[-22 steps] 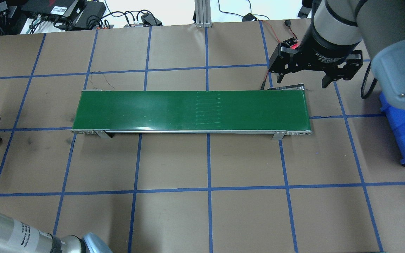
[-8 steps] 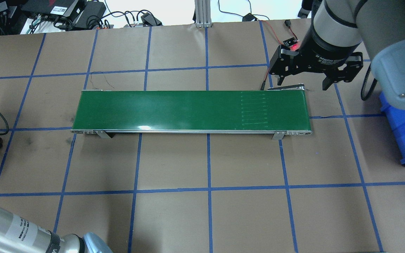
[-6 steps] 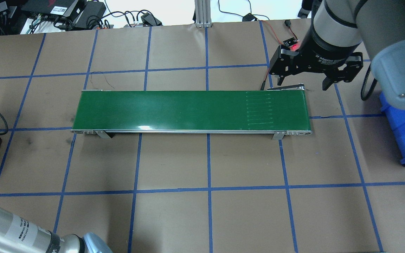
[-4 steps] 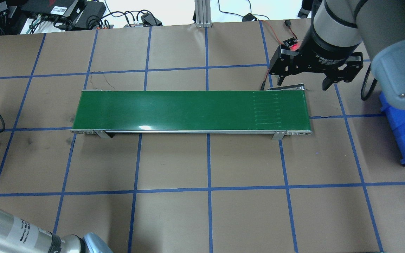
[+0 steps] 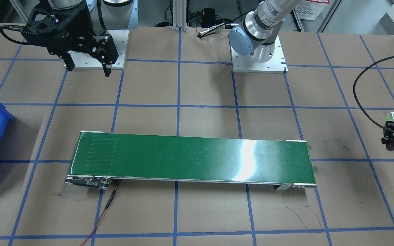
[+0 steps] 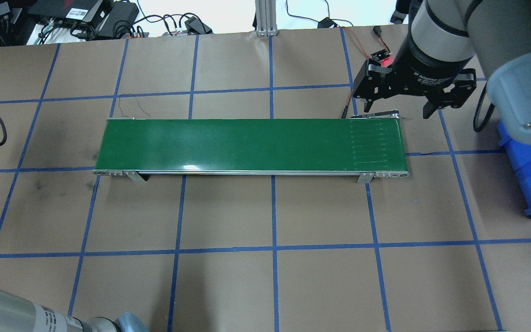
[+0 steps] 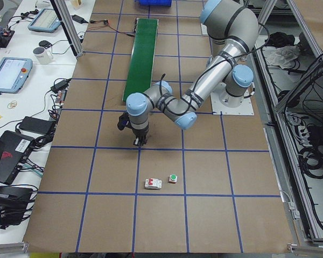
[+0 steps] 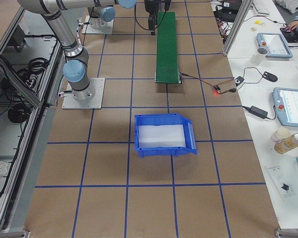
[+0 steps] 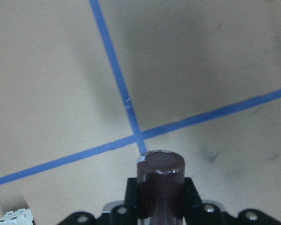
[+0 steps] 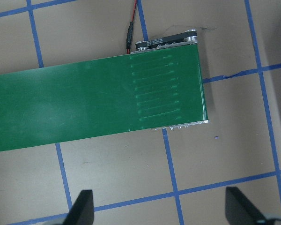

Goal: Move capacitor from left to right
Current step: 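Carry the capacitor with the left gripper over the near end of the conveyor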

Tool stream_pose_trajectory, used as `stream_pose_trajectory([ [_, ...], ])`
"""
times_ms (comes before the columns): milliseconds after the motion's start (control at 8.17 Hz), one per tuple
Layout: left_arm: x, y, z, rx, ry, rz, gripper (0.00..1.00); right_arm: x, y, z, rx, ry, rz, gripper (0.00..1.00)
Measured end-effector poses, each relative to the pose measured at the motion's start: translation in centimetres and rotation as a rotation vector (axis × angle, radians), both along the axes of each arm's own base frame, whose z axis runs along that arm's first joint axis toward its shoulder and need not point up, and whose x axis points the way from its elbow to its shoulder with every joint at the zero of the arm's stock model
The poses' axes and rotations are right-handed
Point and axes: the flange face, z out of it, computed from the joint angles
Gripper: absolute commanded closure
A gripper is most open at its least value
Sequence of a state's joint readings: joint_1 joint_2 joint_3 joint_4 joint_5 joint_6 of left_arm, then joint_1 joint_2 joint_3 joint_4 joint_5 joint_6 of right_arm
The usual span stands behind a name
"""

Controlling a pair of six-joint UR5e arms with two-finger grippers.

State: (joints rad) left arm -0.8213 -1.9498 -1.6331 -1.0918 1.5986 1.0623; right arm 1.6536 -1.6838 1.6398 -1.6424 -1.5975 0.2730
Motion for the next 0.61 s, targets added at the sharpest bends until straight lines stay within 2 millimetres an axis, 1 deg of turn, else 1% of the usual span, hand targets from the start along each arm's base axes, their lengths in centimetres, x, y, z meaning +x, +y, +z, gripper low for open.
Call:
stream_pose_trajectory([
  [245,-8.6,-2.1,5.0,-0.038,-0.001,-0.001,1.00,0.0,0.0,0.0,0.000,0.001,0.000,0.00],
  [367,-12.8,-2.9,6.7,-0.061,-0.001,0.018,1.00,0.0,0.0,0.0,0.000,0.001,0.000,0.00],
  [489,-16.6,-3.8,7.5,-0.084,0.020,0.040,1.00,0.0,0.0,0.0,0.000,0.001,0.000,0.00],
  [612,-19.7,-4.4,7.9,-0.101,0.049,0.077,1.00,0.0,0.0,0.0,0.000,0.001,0.000,0.00],
])
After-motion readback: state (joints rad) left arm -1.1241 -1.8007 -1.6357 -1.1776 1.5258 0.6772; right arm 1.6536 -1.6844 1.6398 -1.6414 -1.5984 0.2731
